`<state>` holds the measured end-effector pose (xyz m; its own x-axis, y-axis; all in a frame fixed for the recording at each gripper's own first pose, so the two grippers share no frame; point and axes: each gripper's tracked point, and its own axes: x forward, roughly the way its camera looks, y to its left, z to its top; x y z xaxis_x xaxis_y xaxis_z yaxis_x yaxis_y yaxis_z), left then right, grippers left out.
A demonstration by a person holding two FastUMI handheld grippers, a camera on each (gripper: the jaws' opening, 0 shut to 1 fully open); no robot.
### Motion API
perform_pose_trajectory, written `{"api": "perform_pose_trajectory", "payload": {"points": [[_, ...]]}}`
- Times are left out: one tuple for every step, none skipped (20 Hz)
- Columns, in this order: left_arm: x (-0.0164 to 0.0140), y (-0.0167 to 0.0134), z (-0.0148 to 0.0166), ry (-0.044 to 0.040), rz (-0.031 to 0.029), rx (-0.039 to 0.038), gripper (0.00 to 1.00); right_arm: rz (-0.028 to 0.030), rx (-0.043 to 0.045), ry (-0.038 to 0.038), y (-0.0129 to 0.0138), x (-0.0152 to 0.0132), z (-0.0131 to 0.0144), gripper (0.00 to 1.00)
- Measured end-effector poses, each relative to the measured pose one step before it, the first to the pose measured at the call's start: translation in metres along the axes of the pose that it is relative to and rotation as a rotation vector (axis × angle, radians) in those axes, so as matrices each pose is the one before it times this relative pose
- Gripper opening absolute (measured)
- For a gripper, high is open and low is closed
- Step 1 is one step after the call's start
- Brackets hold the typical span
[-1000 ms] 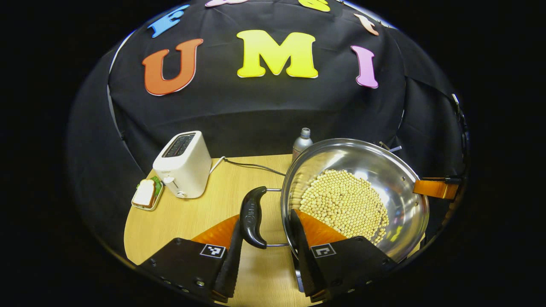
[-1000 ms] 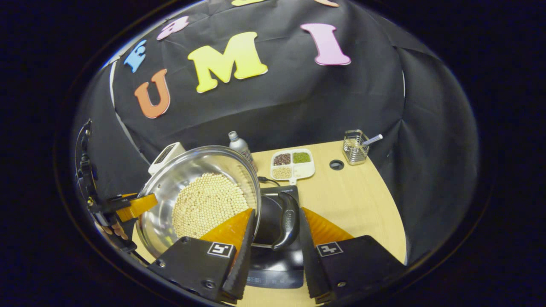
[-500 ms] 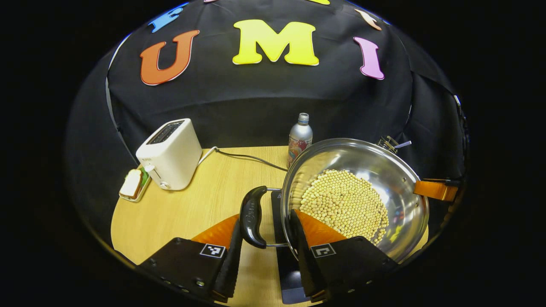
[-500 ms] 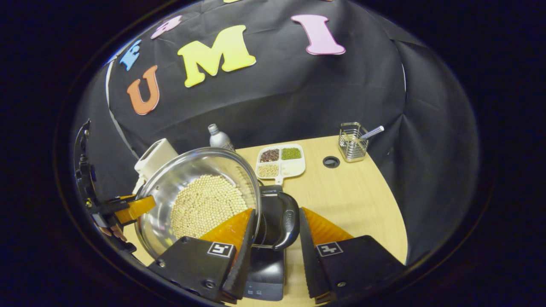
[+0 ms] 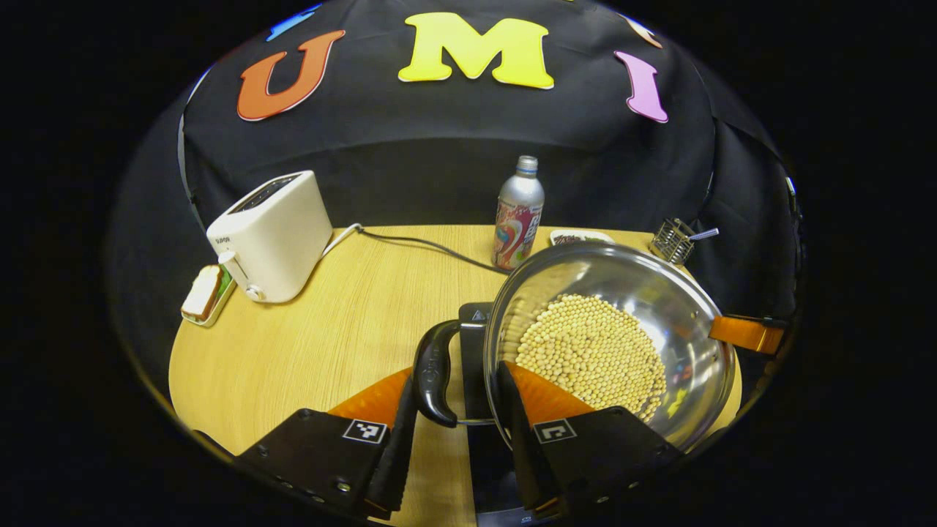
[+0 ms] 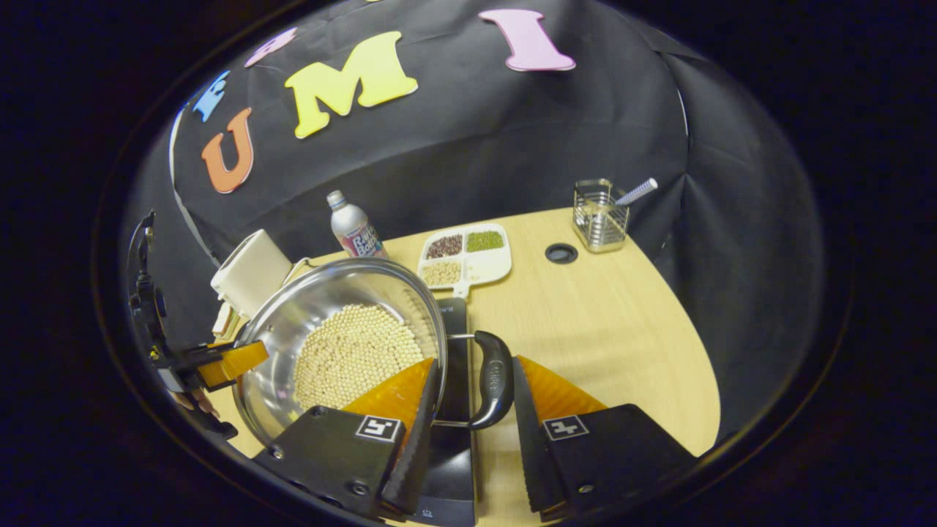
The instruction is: First push the handle of the pot to place it horizontally, then grasp the pot with both hands and set it on the induction cooktop.
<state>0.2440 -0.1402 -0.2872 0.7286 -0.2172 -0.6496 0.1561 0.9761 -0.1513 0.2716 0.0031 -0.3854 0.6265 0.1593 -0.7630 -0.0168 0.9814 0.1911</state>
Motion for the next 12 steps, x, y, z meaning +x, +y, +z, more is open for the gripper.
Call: {"api": "perform_pose_trajectory", "payload": {"points": [[0.00199, 0.00078, -0.0005, -0.01289, -0.01245, -0.01847, 0.69, -0.00221, -0.0234, 0.00055, -0.00169, 0.00258, -0.00018, 0.53], [-0.00398, 0.00068, -0.00005, 0.00185, -0.00495, -0.01015, 0.58, 0.00022, 0.0007, -0.00323, -0.00061, -0.00171, 0.00234, 0.55], [-0.00105, 0.00039, 0.00168, -0.01107, -0.00197, 0.00085, 0.59, 0.00217, 0.00887, -0.00861, 0.00033, -0.00195, -0.00123, 0.55], [0.00083, -0.00054, -0.00031, 0.00092, -0.0016, 0.00673, 0.59, 0.00257, -0.0013, 0.00143, -0.00001, 0.0038, -0.00081, 0.56], [-0.00064, 0.00016, -0.00006, -0.00586, -0.00407, 0.01147, 0.59, 0.00184, 0.00228, -0.00432, -0.00069, -0.00113, 0.00042, 0.57], [0.00008, -0.00046, 0.0002, -0.00717, -0.00753, 0.00601, 0.61, 0.00048, 0.00008, -0.00173, -0.00055, 0.00051, 0.00042, 0.58], [-0.00041, -0.00097, -0.00043, -0.00213, -0.00942, -0.00384, 0.62, 0.00004, 0.00165, -0.00163, -0.00007, -0.00014, 0.00004, 0.6], [-0.00066, 0.0, -0.00069, -0.0023, -0.01117, -0.00974, 0.63, -0.00231, 0.0033, -0.00401, -0.00076, -0.00006, 0.00025, 0.61], [-0.00191, -0.00005, 0.00017, -0.00596, -0.00925, -0.01525, 0.64, -0.00433, -0.00071, -0.00611, -0.00066, -0.00056, -0.00102, 0.62], [-0.00245, 0.00059, 0.00085, -0.00821, -0.00891, -0.01894, 0.65, -0.01066, -0.00748, -0.01495, -0.00085, -0.00071, 0.00151, 0.64], [-0.00299, 0.00113, 0.00135, -0.01433, -0.00503, -0.01463, 0.75, -0.01301, -0.02101, -0.02039, -0.00191, -0.0006, 0.00176, 0.67], [-0.00366, 0.00205, 0.00118, -0.01457, -0.00044, -0.01097, 0.65, -0.01869, -0.02514, -0.02139, -0.00216, -0.00157, 0.00101, 0.7]]}}
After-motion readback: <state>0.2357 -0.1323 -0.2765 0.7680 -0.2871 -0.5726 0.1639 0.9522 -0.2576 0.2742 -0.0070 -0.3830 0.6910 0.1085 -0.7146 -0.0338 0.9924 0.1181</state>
